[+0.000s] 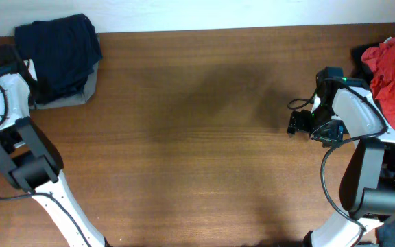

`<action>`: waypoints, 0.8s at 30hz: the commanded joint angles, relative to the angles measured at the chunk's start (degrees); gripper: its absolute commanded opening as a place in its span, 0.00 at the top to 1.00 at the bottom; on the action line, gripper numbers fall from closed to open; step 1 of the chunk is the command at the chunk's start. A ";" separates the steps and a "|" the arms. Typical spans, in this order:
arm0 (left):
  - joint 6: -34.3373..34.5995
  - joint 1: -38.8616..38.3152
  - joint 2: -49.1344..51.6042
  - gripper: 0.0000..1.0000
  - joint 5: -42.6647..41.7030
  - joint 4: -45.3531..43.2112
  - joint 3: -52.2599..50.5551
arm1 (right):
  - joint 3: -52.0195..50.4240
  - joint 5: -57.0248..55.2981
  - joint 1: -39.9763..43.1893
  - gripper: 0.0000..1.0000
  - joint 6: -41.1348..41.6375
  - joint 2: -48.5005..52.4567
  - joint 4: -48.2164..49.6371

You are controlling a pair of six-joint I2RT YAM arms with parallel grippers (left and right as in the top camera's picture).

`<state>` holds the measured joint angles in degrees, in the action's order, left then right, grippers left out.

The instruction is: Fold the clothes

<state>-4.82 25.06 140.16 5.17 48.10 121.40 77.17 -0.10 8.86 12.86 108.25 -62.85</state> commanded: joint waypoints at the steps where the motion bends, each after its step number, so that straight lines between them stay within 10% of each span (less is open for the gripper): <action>1: 0.72 -1.49 -11.89 0.99 0.00 -3.32 1.66 | 0.79 0.07 0.20 0.01 -0.39 -1.62 -0.15; 18: 0.92 -3.91 -1.49 0.98 -2.36 -38.56 1.64 | 0.79 0.07 0.20 0.01 -0.39 -1.62 -0.15; 24: -1.84 -3.91 7.89 0.79 -2.05 -45.03 1.64 | 0.79 0.07 0.20 0.01 -0.39 -1.62 -0.15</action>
<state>-4.29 20.71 142.89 3.31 4.54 123.44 77.25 0.03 8.86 12.84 108.25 -62.85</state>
